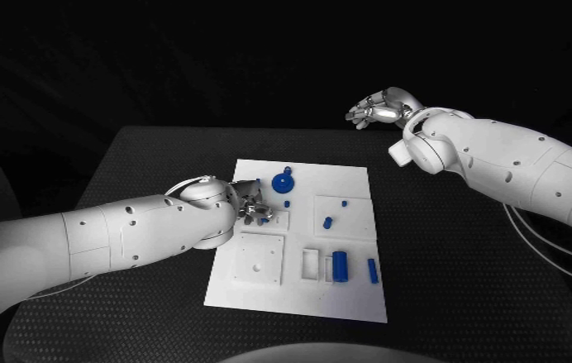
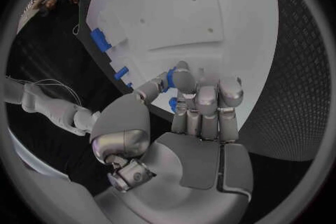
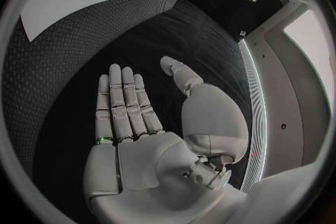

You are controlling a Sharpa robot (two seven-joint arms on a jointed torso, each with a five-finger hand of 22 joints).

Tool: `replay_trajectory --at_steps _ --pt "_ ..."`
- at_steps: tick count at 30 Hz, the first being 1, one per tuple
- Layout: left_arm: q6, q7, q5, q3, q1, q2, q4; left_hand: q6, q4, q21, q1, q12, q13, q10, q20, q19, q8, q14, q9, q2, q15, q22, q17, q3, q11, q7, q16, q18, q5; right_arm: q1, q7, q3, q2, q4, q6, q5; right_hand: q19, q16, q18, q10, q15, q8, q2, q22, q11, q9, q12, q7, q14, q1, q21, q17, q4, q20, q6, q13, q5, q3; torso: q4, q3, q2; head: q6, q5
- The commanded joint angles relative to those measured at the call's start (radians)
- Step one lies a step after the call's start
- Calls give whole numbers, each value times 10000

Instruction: Assemble the parts on the task board

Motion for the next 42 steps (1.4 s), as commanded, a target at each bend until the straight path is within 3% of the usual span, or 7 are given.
replay_trajectory --at_steps 1,8,16,27,31,35,42 --pt "561 169 154 -69 -118 135 72 428 69 52 -53 -45 26 191 -786 -29 -56 878 -2 160 -899 4 18 -6 -294 -356 -56 1137 18 0 53 1 18 8 130 9 -55 -66 -138 72 -2 66 76 13 -8 -16 -50 -18 -56 37 -57 11 38 17 -49 -12 65 -44 9 -2 -2 3 -12" --pt "644 192 171 -69 -117 145 52 434 -110 86 -132 -50 104 175 -774 -99 -53 852 -11 422 -888 37 67 10 -288 -353 -54 1133 343 0 51 1 12 3 140 9 -57 -71 -139 72 0 66 76 16 -7 -18 -51 -18 -60 39 -64 13 38 17 -51 -17 66 -44 11 -3 -5 -3 -12" --pt "568 194 170 -68 -117 161 33 435 -163 99 -220 -67 146 167 -763 -124 -54 846 -19 670 -883 42 93 52 -285 -350 -56 1126 433 0 48 1 16 -1 162 9 -59 -75 -140 73 2 68 78 21 -7 -20 -50 -18 -63 38 -71 17 39 18 -50 -21 68 -45 1 -6 2 9 -18" --pt "655 197 234 -67 -116 199 -21 437 -216 107 -277 -72 167 167 -760 -132 -53 845 -21 677 -883 46 104 63 -285 -350 -58 1124 460 -4 47 -1 23 -6 170 9 -63 -83 -142 74 6 69 79 27 -7 -23 -50 -18 -69 36 -83 22 41 19 -50 -27 69 -47 6 -3 0 10 -32" --pt "655 166 285 -67 -116 194 -32 435 -219 107 -302 -85 188 170 -764 -125 -56 845 -26 514 -884 36 110 70 -285 -350 -72 1131 337 -4 45 -1 21 -4 172 9 -64 -85 -143 74 7 70 79 30 -7 -24 -49 -18 -71 37 -87 24 41 20 -50 -29 69 -47 12 -5 -2 -2 -42" --pt "561 127 285 -67 -115 180 -54 426 263 86 -464 -148 241 188 -778 -89 -64 866 -41 -63 -887 -15 128 -115 -284 -351 -116 1155 -782 -4 45 -2 21 0 167 9 -66 -88 -144 74 8 70 77 32 -7 -25 -49 -17 -73 36 -91 26 41 20 -50 -31 69 -48 7 -3 1 15 -36" --pt "507 104 285 -66 -114 165 -90 372 834 68 -1090 -193 281 174 -786 -122 -50 837 -11 -918 -888 -43 155 -931 -281 -344 -137 1177 -979 -4 42 -2 11 2 166 9 -70 -93 -146 73 12 70 72 37 -6 -28 -50 -17 -78 31 -99 29 42 21 -53 -36 71 -53 9 -6 1 8 -47"
